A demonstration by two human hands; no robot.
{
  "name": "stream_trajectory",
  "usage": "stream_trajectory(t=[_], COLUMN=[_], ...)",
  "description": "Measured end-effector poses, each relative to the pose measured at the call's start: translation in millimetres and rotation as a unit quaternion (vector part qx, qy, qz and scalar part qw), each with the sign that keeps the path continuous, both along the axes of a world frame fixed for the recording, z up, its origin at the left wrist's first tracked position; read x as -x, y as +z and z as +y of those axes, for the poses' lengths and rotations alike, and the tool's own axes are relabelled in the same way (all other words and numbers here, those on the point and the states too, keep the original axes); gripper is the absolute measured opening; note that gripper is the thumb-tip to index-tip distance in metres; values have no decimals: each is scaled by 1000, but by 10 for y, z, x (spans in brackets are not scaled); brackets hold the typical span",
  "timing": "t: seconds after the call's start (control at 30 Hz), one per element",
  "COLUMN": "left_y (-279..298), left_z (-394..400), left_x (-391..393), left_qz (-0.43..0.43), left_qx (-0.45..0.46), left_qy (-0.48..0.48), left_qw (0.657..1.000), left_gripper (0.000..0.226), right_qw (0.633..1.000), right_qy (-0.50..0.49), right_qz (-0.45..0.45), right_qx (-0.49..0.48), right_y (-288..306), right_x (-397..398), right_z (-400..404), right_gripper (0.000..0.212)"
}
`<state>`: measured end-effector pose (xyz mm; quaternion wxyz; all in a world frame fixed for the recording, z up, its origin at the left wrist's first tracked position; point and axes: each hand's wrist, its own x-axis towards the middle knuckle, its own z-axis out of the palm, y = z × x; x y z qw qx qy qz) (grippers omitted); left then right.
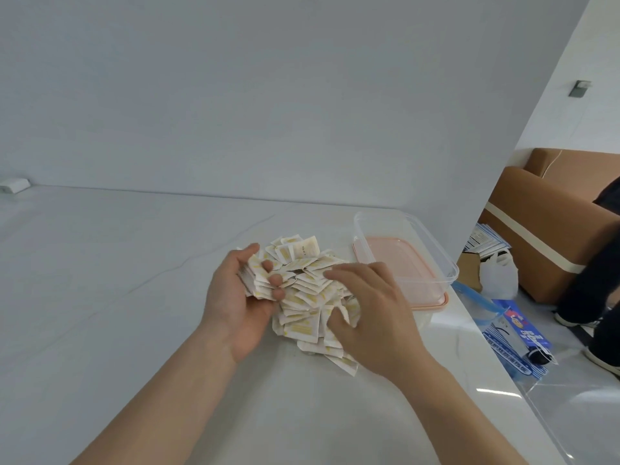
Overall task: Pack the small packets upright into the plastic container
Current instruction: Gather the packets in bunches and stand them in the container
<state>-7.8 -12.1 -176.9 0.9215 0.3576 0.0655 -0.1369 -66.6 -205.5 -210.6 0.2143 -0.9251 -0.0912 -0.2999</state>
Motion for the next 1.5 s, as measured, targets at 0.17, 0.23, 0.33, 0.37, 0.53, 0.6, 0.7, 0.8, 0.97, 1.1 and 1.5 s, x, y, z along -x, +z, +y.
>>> stream_trajectory(t=[0.17, 0.23, 0.33, 0.37, 0.53, 0.6, 0.7, 0.8, 0.97, 1.1, 1.5], left_y=[-39, -58, -74, -71, -59, -53, -47, -47, -4, 0, 30], left_z=[69, 69, 56, 49, 24, 14, -3, -13, -57, -123, -162], left_x=[-78, -82, -74, -62, -23, -10, 6, 26, 104, 195, 266], left_qz=[-2, -6, -8, -8, -8, -10, -11, -9, 10, 16, 3], left_qx=[-15, -20, -34, -37, -59, -65, -81, -94, -83, -56, 1], left_qy=[21, 14, 1, -3, -39, -58, -82, -101, -149, -192, -207], left_qw=[1000, 1000, 999, 999, 997, 996, 993, 990, 985, 980, 978], left_gripper=[21, 22, 23, 24, 23, 22, 21, 19, 20, 24, 62], right_qw=[994, 995, 994, 993, 990, 990, 990, 989, 973, 969, 971], right_qy=[1, -17, -39, -46, -56, -48, -38, -29, -30, -21, 61], right_qz=[55, 33, 2, -10, -87, -104, -124, -139, -180, -209, -229], right_qx=[99, 97, 104, 110, 95, 83, 50, -39, -143, -130, 33], right_y=[-218, -252, -301, -307, -249, -218, -197, -171, -75, -79, -97], right_x=[-117, -189, -265, -281, -299, -289, -280, -254, -220, -215, -178], right_z=[102, 141, 145, 131, 26, -7, -38, -65, -68, -56, 93], right_gripper=[59, 52, 40, 37, 20, 18, 18, 13, 15, 11, 27])
